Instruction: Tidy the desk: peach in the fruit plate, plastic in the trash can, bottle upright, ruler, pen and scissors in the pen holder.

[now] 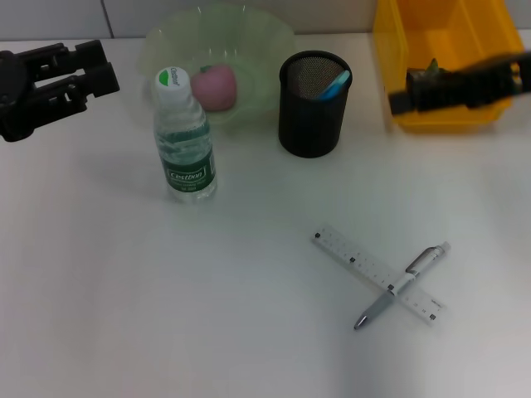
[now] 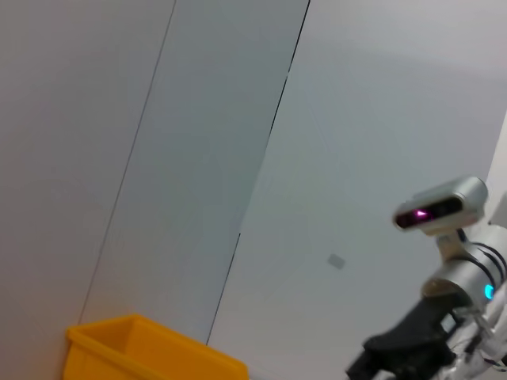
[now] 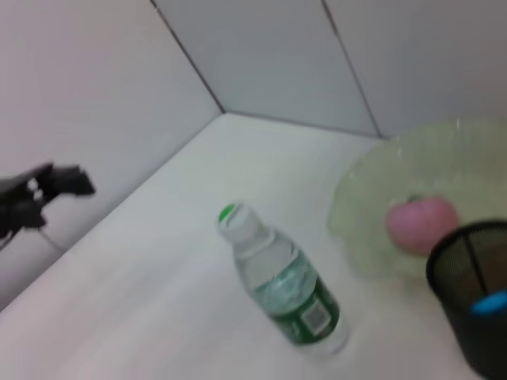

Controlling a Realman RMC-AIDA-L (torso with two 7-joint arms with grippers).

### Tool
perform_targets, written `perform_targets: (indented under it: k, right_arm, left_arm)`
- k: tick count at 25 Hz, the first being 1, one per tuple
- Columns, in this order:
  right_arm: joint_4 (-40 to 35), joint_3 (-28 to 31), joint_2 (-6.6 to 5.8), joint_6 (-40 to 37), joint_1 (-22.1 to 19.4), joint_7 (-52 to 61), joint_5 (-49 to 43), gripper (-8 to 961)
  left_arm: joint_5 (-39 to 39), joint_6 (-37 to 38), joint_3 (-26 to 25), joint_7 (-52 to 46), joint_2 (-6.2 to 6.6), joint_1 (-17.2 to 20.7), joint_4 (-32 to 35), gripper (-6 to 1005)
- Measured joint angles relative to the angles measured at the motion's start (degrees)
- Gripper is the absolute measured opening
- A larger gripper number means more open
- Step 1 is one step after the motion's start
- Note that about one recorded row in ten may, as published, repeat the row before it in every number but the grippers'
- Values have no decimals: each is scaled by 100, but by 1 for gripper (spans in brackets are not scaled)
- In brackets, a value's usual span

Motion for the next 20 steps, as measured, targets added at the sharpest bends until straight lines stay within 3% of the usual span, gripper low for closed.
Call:
perform_targets:
  k: [3,7,10,13,15,18,20]
  right_arm:
    - [-99,3,40,-229,-274,-23,4,504]
    - [-110,-28,44,-477,-287,6,-184,503]
    - [-190,-48,6,-889,-61,351,-753,503]
    - [-280,-29,-21,-1491,515,924,-1716,502]
    - [-282,-33,-23,-1605,658,1037,-1916,502]
    - [-214,-171,39,-1950,1123,1286,-2623,501]
    - [-182,-230,72,-1990,1217,1303,-2749,501]
  left_arm:
    - [-1,-28,-2,63,-24,5,-13,495]
    - [-1,-91,-3,88,-31,1,-70,494]
    - [-1,-95,9,88,-17,-19,-87,494]
    - [-1,-96,11,82,4,-29,-88,495]
    - [-1,-97,10,83,6,-30,-88,495]
    - [-1,-119,4,84,16,-40,-88,495]
    - [-1,-131,4,84,17,-55,-88,495]
